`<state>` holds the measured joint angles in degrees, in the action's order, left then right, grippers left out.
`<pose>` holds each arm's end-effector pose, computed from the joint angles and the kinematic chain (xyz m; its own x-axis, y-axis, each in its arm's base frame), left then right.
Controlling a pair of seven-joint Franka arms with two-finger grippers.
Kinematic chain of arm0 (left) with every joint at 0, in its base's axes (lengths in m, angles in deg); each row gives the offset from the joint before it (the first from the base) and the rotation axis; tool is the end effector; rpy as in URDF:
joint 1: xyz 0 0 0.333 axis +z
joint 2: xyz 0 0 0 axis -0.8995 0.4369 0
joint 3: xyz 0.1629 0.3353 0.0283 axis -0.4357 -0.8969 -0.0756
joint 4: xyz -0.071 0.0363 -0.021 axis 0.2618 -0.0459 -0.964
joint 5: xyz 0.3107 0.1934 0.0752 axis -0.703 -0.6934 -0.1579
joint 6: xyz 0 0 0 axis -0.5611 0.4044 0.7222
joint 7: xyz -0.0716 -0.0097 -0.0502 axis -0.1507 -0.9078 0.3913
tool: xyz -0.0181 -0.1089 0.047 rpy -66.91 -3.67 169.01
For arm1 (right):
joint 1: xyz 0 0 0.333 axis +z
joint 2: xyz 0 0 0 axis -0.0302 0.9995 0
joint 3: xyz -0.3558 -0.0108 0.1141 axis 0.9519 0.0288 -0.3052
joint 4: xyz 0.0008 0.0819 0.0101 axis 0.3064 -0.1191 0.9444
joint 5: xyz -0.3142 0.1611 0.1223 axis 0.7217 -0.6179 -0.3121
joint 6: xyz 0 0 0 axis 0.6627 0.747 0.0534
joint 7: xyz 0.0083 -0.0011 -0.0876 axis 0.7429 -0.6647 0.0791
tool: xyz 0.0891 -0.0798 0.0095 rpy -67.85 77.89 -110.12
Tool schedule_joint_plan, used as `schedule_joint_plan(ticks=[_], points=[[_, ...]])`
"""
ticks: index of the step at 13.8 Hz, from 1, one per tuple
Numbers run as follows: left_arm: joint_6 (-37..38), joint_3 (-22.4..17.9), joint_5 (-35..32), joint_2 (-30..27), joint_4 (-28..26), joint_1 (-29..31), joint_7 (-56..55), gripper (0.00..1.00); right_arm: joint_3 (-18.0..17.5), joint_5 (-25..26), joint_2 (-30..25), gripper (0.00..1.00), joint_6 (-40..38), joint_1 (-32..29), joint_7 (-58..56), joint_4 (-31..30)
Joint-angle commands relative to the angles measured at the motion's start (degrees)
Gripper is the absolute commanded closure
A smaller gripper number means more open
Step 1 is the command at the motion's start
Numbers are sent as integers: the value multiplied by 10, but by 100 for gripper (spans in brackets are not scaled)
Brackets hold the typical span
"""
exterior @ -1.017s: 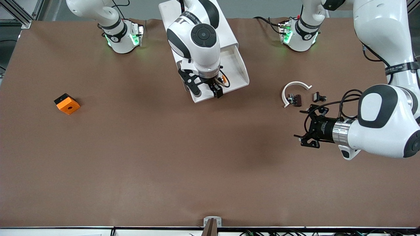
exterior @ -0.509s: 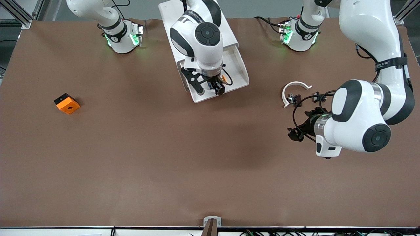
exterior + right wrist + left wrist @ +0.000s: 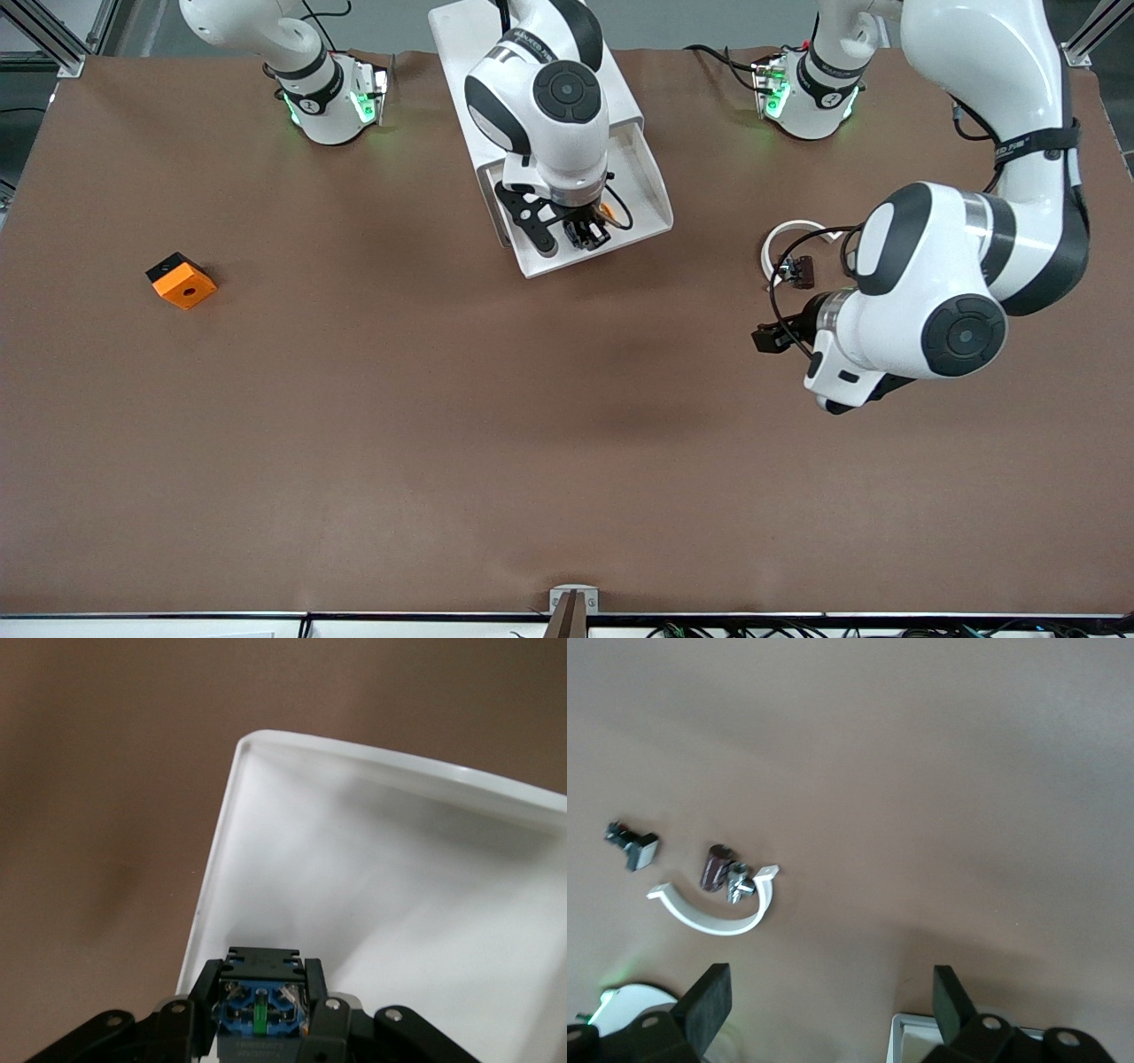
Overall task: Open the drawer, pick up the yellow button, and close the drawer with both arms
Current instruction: 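Carry the button away with the right gripper while the left gripper returns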
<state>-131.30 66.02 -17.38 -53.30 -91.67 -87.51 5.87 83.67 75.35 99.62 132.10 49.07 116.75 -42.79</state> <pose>0.6477 -0.2229 0.4569 0.8565 0.3734 -0.3563 0.3649 -0.9263 -0.0936 0.4458 0.5420 0.4565 0.5807 -0.8111 -0.0706 -0.8112 -0.5838 0.0341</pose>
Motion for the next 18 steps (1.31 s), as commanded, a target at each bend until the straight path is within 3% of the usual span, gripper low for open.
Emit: schedule_joint_plan(ticks=[1,4,7,10,12,14,18], points=[[-68,31,-13,-18,-62,-8,18,0,0,-2,0,99,-44,-18,3,50],[-111,71,0,-14,-79,-25,-1,0,-2,-4,-15,100,-162,-68,-113,105],[-156,74,1,-8,-90,-68,-42,0,5,2,-67,100,-237,-123,-335,101],[-213,79,6,-27,-148,-115,-105,0,7,3,-103,99,-284,-233,-583,77],[-219,100,6,-45,-177,-126,-141,0,7,5,-128,97,-280,-314,-750,37],[-263,129,6,-89,-245,-126,-146,0,7,44,-131,96,-272,-375,-883,9],[-305,189,6,-156,-352,-126,-172,0,8,81,-158,95,-145,-462,-992,-116]])
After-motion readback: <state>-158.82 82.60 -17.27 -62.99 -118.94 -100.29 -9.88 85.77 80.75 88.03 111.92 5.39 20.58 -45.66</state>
